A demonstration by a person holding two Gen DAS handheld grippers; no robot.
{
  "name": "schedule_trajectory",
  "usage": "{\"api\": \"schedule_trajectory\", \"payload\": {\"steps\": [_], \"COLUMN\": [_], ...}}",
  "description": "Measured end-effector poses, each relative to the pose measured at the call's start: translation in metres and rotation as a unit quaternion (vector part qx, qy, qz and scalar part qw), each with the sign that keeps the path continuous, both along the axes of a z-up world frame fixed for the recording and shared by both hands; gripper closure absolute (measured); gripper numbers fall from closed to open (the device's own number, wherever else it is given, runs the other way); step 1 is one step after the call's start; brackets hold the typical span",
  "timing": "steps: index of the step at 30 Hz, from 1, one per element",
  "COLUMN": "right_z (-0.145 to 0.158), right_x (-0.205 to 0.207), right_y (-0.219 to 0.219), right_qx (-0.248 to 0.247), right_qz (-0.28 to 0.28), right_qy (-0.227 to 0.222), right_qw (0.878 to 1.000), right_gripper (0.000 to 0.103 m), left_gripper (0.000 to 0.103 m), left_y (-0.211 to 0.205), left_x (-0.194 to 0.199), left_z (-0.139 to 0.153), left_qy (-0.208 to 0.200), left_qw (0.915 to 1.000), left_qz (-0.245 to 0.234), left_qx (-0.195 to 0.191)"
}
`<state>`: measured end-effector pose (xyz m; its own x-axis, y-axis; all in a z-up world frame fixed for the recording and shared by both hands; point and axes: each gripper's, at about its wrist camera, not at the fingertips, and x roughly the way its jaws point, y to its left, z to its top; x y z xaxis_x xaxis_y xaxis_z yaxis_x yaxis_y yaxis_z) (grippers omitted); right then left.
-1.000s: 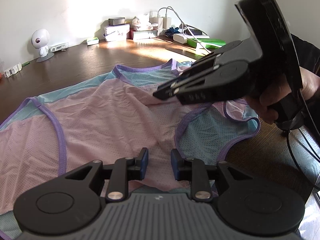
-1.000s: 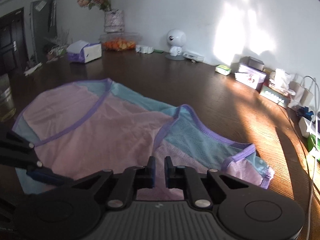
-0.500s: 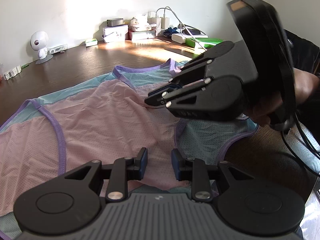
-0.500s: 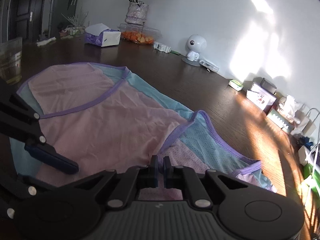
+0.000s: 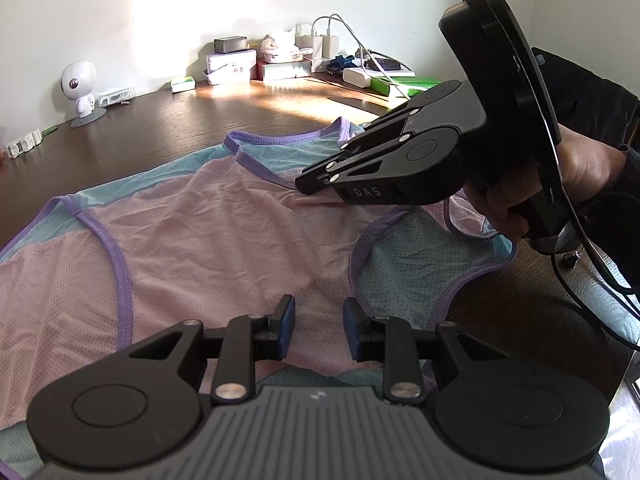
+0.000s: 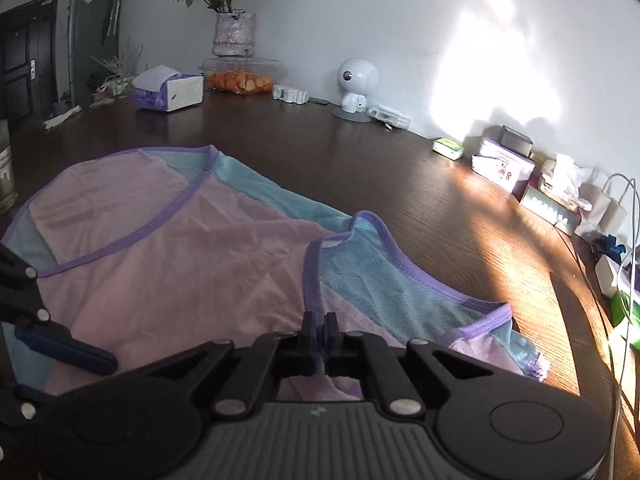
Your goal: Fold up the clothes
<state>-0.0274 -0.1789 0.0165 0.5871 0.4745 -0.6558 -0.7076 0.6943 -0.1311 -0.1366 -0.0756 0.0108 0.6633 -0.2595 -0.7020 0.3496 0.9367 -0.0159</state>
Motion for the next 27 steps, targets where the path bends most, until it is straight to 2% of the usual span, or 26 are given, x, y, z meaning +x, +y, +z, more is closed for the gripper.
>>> {"api": "schedule_trajectory", "payload": {"steps": [4, 6, 9, 12, 13, 14, 19, 21, 22, 23, 24, 26, 27], "right_z": [0.006, 0.012, 0.012, 0.000, -0.001, -0.001, 0.002, 0.013, 0.019, 0.025, 0.031, 0.038, 0.037], "right_x": [-0.003, 0.005, 0.019, 0.030, 0.029, 0.029, 0.030, 0.013, 0.005, -0.003, -0.020, -0.054, -0.072], "right_y": [0.002, 0.001, 0.004, 0.015, 0.017, 0.016, 0.011, 0.009, 0.008, 0.007, 0.001, -0.007, -0.009], "right_qx": [0.000, 0.018, 0.049, 0.055, 0.059, 0.055, 0.047, 0.050, 0.052, 0.054, 0.062, 0.070, 0.069], "right_qz": [0.003, -0.019, -0.030, -0.045, -0.047, -0.057, -0.101, -0.102, -0.103, -0.103, -0.080, -0.029, -0.001], "right_qy": [-0.006, -0.001, 0.036, 0.071, 0.065, 0.065, 0.074, 0.053, 0.042, 0.032, 0.034, 0.047, 0.059], "right_qw": [1.000, 1.000, 0.998, 0.995, 0.995, 0.995, 0.991, 0.992, 0.992, 0.993, 0.994, 0.996, 0.996], "right_gripper": [0.095, 0.094, 0.090, 0.089, 0.091, 0.100, 0.098, 0.093, 0.092, 0.091, 0.088, 0.071, 0.070], "left_gripper": [0.076, 0.073, 0.071, 0.071, 0.071, 0.071, 0.076, 0.075, 0.070, 0.059, 0.055, 0.055, 0.055], "left_y": [0.009, 0.018, 0.035, 0.052, 0.058, 0.061, 0.074, 0.080, 0.088, 0.095, 0.102, 0.115, 0.121], "left_x": [-0.003, -0.010, -0.018, -0.023, -0.024, -0.026, -0.035, -0.038, -0.044, -0.049, -0.055, -0.065, -0.070], "left_z": [0.006, 0.012, 0.019, 0.015, 0.014, 0.011, 0.007, 0.009, 0.011, 0.013, 0.014, 0.012, 0.011], "left_qy": [0.003, -0.006, -0.012, -0.004, -0.001, 0.001, -0.004, -0.006, -0.010, -0.014, -0.018, -0.020, -0.021], "left_qw": [0.9998, 0.9995, 0.9979, 0.9953, 0.9942, 0.9933, 0.9918, 0.9917, 0.9918, 0.9919, 0.9923, 0.9941, 0.9949], "left_qz": [0.012, 0.028, 0.060, 0.096, 0.107, 0.116, 0.128, 0.129, 0.127, 0.126, 0.122, 0.105, 0.096], "left_qx": [-0.012, -0.017, -0.019, -0.012, -0.010, -0.004, 0.006, 0.001, -0.002, -0.006, -0.009, -0.018, -0.023]}}
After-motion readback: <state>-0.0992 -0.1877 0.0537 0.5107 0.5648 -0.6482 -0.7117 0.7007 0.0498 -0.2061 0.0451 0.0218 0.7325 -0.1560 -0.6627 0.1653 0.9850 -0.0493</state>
